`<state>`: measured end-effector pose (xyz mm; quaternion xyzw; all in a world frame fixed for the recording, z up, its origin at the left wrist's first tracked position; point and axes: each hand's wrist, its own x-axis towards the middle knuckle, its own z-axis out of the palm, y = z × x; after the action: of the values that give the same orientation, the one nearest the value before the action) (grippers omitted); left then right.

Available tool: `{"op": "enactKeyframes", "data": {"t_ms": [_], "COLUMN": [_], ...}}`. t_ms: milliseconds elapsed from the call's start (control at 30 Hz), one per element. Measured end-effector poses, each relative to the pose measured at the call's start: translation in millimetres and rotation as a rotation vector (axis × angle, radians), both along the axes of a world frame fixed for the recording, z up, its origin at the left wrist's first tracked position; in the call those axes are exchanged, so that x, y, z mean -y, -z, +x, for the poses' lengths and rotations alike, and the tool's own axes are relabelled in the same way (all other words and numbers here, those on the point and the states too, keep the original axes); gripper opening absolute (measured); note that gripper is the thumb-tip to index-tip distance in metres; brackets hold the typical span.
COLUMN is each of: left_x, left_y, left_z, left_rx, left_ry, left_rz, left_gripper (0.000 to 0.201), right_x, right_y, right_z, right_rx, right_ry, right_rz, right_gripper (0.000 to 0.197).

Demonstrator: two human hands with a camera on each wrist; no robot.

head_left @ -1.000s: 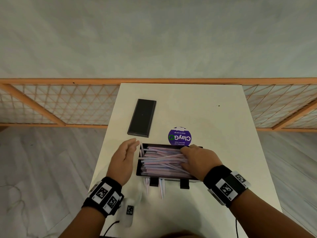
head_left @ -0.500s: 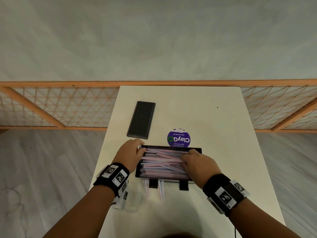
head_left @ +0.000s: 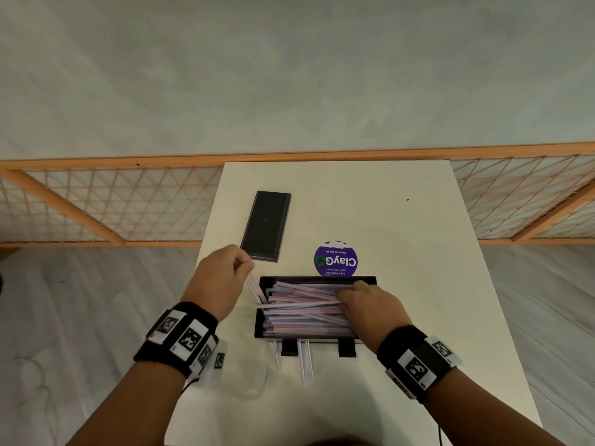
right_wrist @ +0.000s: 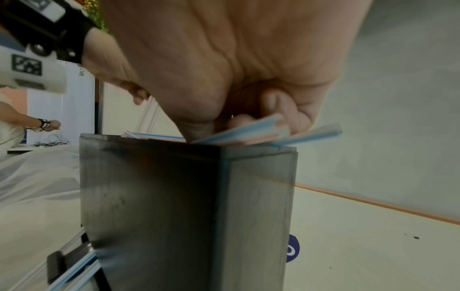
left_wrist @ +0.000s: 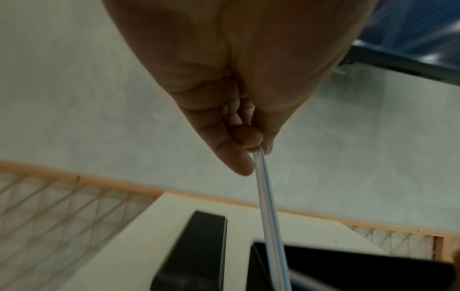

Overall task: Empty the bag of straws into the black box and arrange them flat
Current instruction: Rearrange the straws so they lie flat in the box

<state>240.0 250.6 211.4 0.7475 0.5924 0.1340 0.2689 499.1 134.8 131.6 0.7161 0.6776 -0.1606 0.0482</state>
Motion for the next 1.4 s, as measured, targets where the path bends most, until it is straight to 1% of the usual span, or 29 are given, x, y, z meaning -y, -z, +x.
{"op": "enactKeyframes", "data": {"t_ms": [133,233,367,467,533,600,667,767,833,900,1000,1067,1167,1200,1267,1400], "left_x": [-2,1,7,12,15,20,27,42,51,57,60,60,58,58,56,61], "left_y": [-51,-87,-120,-124,-110,-84,-47,12,43,63,68,66,65,65,69,72], "left_z": [-9,-19,-30,-26,-21,-15,-9,0,6,10,13,17,22,23,26,35], "left_rx": [-0.001,0.001,0.150,0.297,0.390,0.442,0.483,0.533,0.519,0.446,0.347,0.330,0.329,0.324,0.321,0.312], "left_ry": [0.001,-0.055,-0.165,-0.237,-0.275,-0.296,-0.343,-0.443,-0.480,-0.479,-0.443,-0.401,-0.363,-0.349,-0.328,-0.289], "left_rz": [0.076,0.171,0.256,0.259,0.207,0.114,-0.020,-0.269,-0.352,-0.338,-0.234,-0.184,-0.158,-0.156,-0.177,-0.227], "left_gripper": [0.009,0.007,0.009,0.007,0.008,0.009,0.009,0.010,0.013,0.013,0.013,0.010,0.003,0.001,0.004,0.001], "right_x": [0,-1,-7,-12,-13,-10,-5,6,13,20,27,30,35,36,40,46], "right_y": [-4,-8,-10,-13,-23,-35,-46,-52,-51,-47,-42,-40,-33,-30,-23,-20], "right_z": [-3,-4,-10,-12,-4,11,29,54,66,70,65,55,36,30,20,15], "right_rx": [-0.002,-0.012,-0.009,-0.101,-0.171,-0.204,-0.208,-0.180,-0.177,-0.198,-0.257,-0.318,-0.392,-0.398,-0.400,-0.426], "right_ry": [-0.021,-0.050,-0.050,0.000,0.039,0.075,0.120,0.199,0.236,0.260,0.258,0.231,0.164,0.145,0.130,0.189], "right_rz": [-0.022,-0.034,-0.020,-0.011,-0.011,0.021,0.050,0.080,0.083,0.080,0.092,0.133,0.160,0.164,0.181,0.222], "right_gripper": [0.019,0.023,0.020,0.023,0.027,0.029,0.028,0.030,0.034,0.035,0.034,0.032,0.030,0.030,0.030,0.035]}}
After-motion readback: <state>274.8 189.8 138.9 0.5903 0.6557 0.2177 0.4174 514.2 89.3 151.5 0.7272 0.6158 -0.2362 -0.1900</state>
